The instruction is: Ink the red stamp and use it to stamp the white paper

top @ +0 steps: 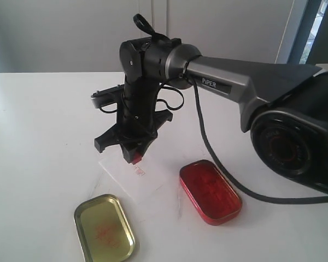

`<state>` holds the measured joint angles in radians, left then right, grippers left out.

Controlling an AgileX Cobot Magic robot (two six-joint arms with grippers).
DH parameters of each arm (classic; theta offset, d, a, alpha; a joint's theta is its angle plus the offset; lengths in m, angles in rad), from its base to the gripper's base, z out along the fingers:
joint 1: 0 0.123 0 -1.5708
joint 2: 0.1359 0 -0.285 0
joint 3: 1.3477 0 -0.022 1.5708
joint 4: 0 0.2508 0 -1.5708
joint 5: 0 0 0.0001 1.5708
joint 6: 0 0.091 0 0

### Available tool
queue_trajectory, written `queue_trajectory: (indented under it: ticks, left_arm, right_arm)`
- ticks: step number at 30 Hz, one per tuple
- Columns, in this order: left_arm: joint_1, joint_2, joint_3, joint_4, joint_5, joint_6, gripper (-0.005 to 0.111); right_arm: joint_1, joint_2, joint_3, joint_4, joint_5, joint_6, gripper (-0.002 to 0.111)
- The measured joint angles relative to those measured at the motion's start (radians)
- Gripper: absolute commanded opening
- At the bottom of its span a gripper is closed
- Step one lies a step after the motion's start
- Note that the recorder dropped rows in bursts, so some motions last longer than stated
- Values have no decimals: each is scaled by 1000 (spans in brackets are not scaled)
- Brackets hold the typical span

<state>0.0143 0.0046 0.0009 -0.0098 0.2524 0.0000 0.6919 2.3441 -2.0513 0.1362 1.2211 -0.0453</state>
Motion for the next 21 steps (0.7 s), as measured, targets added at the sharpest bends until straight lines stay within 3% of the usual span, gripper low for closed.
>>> queue_trajectory:
  ticks: [9, 21]
  left_arm:
    - [0, 0, 0, 0, 0, 0, 0]
    - [0, 0, 0, 0, 0, 0, 0]
  right_arm:
    - [63, -47, 7, -2, -2, -13, 0]
    - [135, -144, 145, 0, -2, -86, 0]
